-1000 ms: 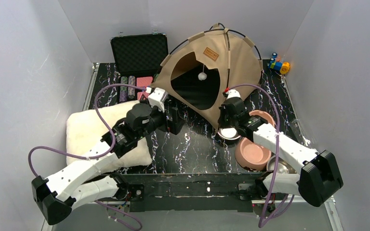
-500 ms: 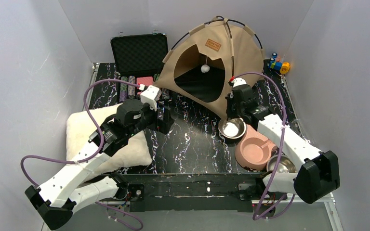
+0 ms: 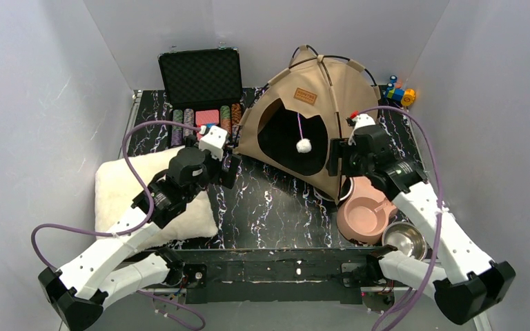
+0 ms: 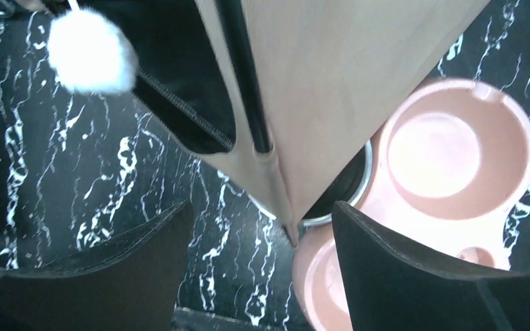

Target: Set up the pet tent

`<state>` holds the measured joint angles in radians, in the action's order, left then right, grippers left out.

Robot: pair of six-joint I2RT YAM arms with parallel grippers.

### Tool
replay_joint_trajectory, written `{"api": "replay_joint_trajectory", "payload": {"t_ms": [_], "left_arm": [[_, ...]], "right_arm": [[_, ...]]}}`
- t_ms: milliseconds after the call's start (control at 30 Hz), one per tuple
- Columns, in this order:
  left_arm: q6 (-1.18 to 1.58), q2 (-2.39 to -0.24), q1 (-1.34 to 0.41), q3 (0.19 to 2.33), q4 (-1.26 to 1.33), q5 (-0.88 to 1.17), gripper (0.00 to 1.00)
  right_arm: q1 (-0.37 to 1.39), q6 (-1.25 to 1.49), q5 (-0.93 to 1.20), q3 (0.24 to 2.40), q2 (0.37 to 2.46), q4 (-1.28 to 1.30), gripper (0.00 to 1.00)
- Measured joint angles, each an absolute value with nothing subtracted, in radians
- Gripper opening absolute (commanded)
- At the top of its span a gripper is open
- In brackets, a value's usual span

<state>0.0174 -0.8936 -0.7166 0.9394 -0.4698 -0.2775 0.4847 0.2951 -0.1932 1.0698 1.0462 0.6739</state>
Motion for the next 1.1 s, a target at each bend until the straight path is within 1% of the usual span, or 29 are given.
{"api": "replay_joint_trajectory", "payload": {"t_ms": [100, 233, 300, 367, 433, 533, 600, 700, 967, 1000, 1100], "left_arm": [[-0.005, -0.862, -0.715, 0.882, -0.423, -0.308, 0.98], [-0.015, -0.832, -0.712, 0.839, -0.407, -0.319, 0.98], [-0.015, -0.833, -0.710, 0.836, -0.405, -0.318, 0.98], [-0.015, -0.841, -0.710, 0.836, -0.403, -0.315, 0.98], [-0.015, -0.854, -0.710, 0.836, -0.403, -0.313, 0.98], [-0.015, -0.877, -0.710, 0.836, -0.406, -0.307, 0.98], [-0.014, -0.884, -0.710, 0.836, -0.410, -0.302, 0.98], [-0.011, -0.884, -0.710, 0.836, -0.410, -0.298, 0.98], [-0.008, -0.884, -0.710, 0.836, -0.410, -0.293, 0.98], [-0.008, -0.884, -0.710, 0.836, -0.410, -0.291, 0.98], [-0.007, -0.884, -0.710, 0.836, -0.410, -0.288, 0.98]], "right_arm": [[0.485, 0.316, -0.155, 1.061, 0.982, 0.728, 0.76], [0.505, 0.354, -0.052, 1.004, 0.900, 0.744, 0.75], [0.570, 0.372, -0.024, 0.961, 0.871, 0.744, 0.76], [0.645, 0.379, -0.030, 0.943, 0.879, 0.748, 0.73], [0.712, 0.377, -0.050, 0.941, 0.926, 0.750, 0.73], [0.748, 0.362, -0.089, 0.942, 1.047, 0.746, 0.71], [0.749, 0.340, -0.121, 0.942, 1.150, 0.732, 0.65], [0.749, 0.309, -0.152, 0.942, 1.228, 0.714, 0.58], [0.749, 0.222, -0.263, 0.962, 1.436, 0.644, 0.56], [0.748, 0.211, -0.268, 0.965, 1.457, 0.639, 0.53], [0.748, 0.185, -0.275, 0.976, 1.517, 0.626, 0.39]]}}
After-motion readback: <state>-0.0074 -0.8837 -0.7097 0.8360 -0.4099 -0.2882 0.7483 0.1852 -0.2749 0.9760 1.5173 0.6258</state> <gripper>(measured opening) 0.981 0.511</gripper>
